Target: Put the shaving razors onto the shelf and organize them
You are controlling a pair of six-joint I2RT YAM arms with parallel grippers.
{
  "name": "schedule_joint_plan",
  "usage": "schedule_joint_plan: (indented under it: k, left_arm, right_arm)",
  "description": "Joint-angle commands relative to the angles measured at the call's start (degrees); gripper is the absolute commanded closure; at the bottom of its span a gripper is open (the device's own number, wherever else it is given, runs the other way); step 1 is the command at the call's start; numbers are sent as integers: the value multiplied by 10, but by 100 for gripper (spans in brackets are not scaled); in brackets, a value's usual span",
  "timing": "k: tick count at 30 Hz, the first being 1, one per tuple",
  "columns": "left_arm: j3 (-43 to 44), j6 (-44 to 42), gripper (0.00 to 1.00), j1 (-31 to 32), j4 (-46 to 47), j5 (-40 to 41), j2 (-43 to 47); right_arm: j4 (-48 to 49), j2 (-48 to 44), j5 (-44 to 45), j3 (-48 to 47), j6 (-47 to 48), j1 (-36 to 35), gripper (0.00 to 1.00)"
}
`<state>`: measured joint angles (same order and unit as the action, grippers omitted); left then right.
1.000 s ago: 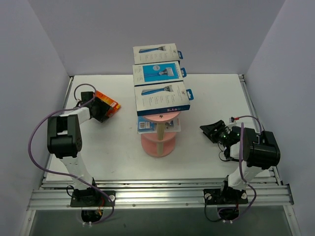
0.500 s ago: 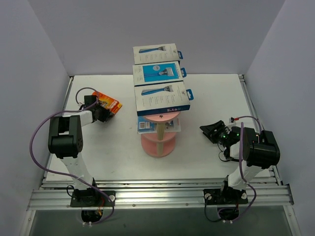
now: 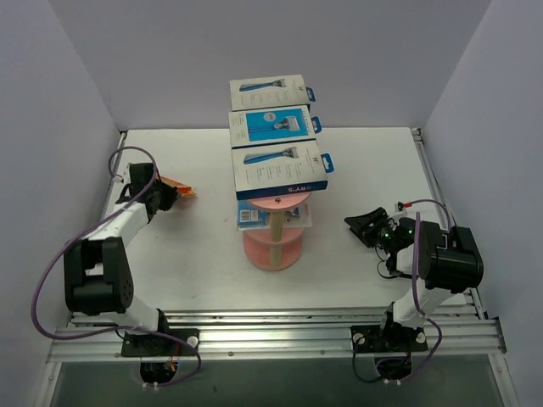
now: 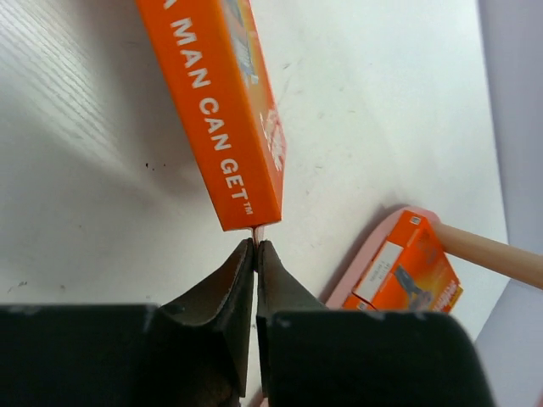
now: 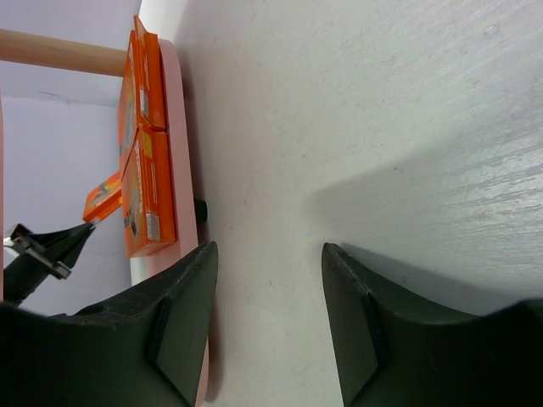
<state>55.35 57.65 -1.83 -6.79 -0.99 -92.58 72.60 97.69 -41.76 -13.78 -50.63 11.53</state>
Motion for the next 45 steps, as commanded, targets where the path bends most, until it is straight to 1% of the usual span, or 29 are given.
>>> schedule_joint_plan:
  k: [1, 3, 5, 6, 8, 9, 10, 11, 12, 17, 18, 19, 21, 22, 23, 24, 26, 28, 29, 31, 32, 36, 38, 39, 42, 43, 44, 45]
  left_arm:
    - [-15, -15, 89, -9, -31, 15, 76]
    - [-27, -16, 91, -16, -44, 10, 120]
    - [-46, -14, 98, -29, -53, -16, 156]
    - [-54, -12, 98, -34, -55, -25, 170]
    - [-80, -10, 98, -42, -62, -50, 205]
    - [-88, -9, 98, -49, -66, -58, 217]
    - [-96, -8, 98, -53, -69, -58, 229]
    - [-113, -6, 98, -55, -78, -80, 253]
    - [-122, -2, 98, -59, -82, -88, 268]
    - [-179, 23, 98, -60, -94, -135, 361]
    - [-200, 33, 98, -59, -98, -147, 375]
    - [-212, 38, 98, -59, -98, -153, 389]
    - [-241, 62, 98, -60, -90, -167, 440]
    - [-275, 69, 98, -59, -82, -172, 459]
    - [-293, 79, 98, -58, -67, -176, 503]
    - [-309, 102, 98, -58, -67, -178, 526]
    - [-339, 113, 98, -57, -79, -188, 573]
    - [-349, 111, 98, -55, -96, -197, 579]
    - [-356, 114, 98, -50, -93, -201, 584]
    - [-370, 117, 98, -48, -82, -208, 590]
    - [-379, 117, 98, -46, -81, -212, 593]
    - [-401, 109, 98, -32, -69, -217, 590]
    - [-406, 96, 98, -24, -64, -218, 580]
    - [-406, 90, 98, -12, -62, -211, 573]
    - [-402, 73, 98, 12, -60, -187, 544]
    - [-401, 72, 98, 46, -57, -178, 530]
    - [-401, 74, 98, 57, -54, -171, 525]
    - [-405, 77, 98, 76, -47, -160, 521]
  right_arm:
    - [-18, -42, 3, -11, 26, -5, 52]
    - [-46, -65, 4, -12, 32, -6, 52]
    - [-72, -87, 6, -13, 44, -6, 52]
    - [-109, -114, 10, -15, 50, -6, 52]
    - [-151, -144, 14, -23, 69, -8, 52]
    - [-196, -178, 21, -27, 76, -10, 52]
    - [-218, -195, 26, -30, 82, -12, 52]
    - [-241, -214, 30, -36, 87, -12, 52]
    - [-282, -251, 39, -39, 93, -18, 51]
    - [-403, -340, 70, -43, 113, -36, 49]
    - [-438, -372, 79, -40, 115, -42, 49]
    - [-452, -389, 97, -36, 114, -53, 48]
    - [-491, -435, 109, -27, 111, -68, 48]
    - [-514, -449, 132, -28, 114, -84, 48]
    - [-559, -464, 143, -30, 118, -91, 48]
    - [-580, -493, 151, -30, 120, -98, 48]
    - [-632, -524, 169, -27, 120, -109, 49]
    - [-664, -572, 179, -22, 115, -112, 49]
    - [-695, -604, 191, -21, 107, -131, 50]
    - [-716, -636, 198, -17, 94, -143, 51]
    - [-746, -663, 207, -16, 83, -156, 51]
    - [-778, -703, 216, -9, 57, -192, 54]
    - [-789, -707, 233, -7, 53, -214, 54]
    - [-791, -706, 254, -6, 48, -239, 54]
    - [-774, -698, 287, -7, 29, -284, 54]
    - [-769, -694, 310, -8, 13, -316, 54]
    - [-755, -681, 321, -9, 4, -333, 54]
    - [-747, -673, 346, -8, -15, -371, 54]
